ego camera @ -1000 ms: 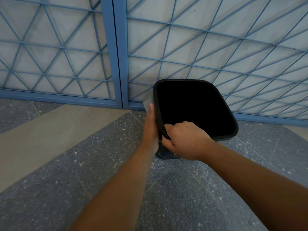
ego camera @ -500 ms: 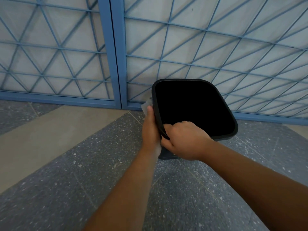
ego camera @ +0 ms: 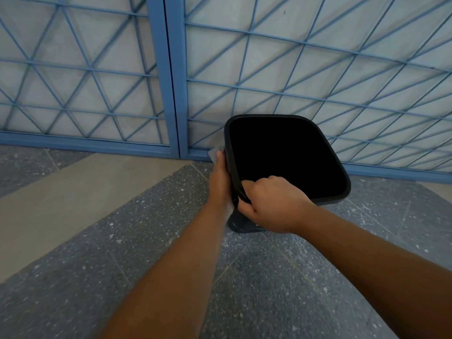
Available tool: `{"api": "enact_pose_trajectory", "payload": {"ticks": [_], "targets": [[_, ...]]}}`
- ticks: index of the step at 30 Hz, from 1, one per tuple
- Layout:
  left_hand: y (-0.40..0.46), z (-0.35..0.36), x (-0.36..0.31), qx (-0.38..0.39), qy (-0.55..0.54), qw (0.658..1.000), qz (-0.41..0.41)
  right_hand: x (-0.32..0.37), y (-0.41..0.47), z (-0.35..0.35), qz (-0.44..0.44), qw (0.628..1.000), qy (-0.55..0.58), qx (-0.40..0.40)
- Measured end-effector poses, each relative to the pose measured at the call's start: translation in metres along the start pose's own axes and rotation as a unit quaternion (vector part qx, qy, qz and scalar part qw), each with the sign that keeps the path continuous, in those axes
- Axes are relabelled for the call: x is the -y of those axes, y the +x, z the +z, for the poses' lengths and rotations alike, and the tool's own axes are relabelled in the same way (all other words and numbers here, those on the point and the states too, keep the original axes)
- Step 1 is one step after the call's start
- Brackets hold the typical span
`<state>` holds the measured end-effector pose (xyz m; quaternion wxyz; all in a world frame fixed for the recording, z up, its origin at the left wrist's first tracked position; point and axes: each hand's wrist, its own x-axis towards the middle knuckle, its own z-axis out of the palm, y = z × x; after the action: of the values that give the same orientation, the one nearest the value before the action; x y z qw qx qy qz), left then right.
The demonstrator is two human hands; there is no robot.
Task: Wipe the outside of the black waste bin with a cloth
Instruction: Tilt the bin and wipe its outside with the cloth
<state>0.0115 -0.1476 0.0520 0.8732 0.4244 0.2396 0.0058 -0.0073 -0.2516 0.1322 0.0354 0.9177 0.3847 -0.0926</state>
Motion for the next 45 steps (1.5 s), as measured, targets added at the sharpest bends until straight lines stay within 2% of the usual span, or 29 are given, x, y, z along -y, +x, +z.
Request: {"api": "enact_pose_trajectory", "payload": {"ticks": [4, 6, 8, 13, 17, 22, 26, 30, 35, 40, 45], "targets": [[-0.010, -0.003, 0.017, 0.010, -0.026, 0.999, 0.035, 0.000, 0.000, -0.001, 0.000, 1.000, 0.002, 0.007], [-0.007, -0.009, 0.019, -0.018, -0.017, 1.000, 0.011, 0.000, 0.000, -0.001, 0.001, 1.000, 0.002, 0.003], [-0.002, -0.007, 0.012, -0.010, -0.023, 1.000, -0.006, 0.000, 0.000, 0.000, 0.003, 1.000, 0.002, 0.001], [-0.012, -0.004, 0.020, 0.010, -0.032, 0.999, 0.025, 0.001, -0.001, -0.001, 0.005, 1.000, 0.009, -0.002], [-0.007, -0.009, 0.014, -0.011, -0.007, 1.000, -0.015, 0.001, 0.000, 0.000, 0.007, 1.000, 0.013, 0.003], [-0.016, -0.005, 0.022, 0.008, -0.017, 0.999, 0.039, 0.000, 0.000, 0.000, 0.004, 1.000, 0.005, -0.002], [-0.012, -0.009, 0.016, -0.011, 0.001, 1.000, -0.007, 0.000, 0.000, 0.000, 0.004, 1.000, 0.012, 0.000], [-0.016, -0.003, 0.018, 0.001, -0.022, 0.999, 0.027, 0.000, 0.000, 0.001, 0.003, 1.000, 0.006, -0.001], [-0.015, -0.011, 0.020, -0.015, -0.012, 1.000, -0.008, 0.000, 0.000, 0.001, 0.002, 1.000, -0.002, -0.004], [-0.020, -0.004, 0.023, -0.003, -0.008, 1.000, 0.027, -0.001, -0.001, 0.000, 0.002, 1.000, 0.006, -0.002], [-0.005, -0.006, 0.012, -0.028, -0.004, 1.000, -0.013, -0.001, 0.000, 0.000, -0.001, 1.000, 0.010, -0.006]]}}
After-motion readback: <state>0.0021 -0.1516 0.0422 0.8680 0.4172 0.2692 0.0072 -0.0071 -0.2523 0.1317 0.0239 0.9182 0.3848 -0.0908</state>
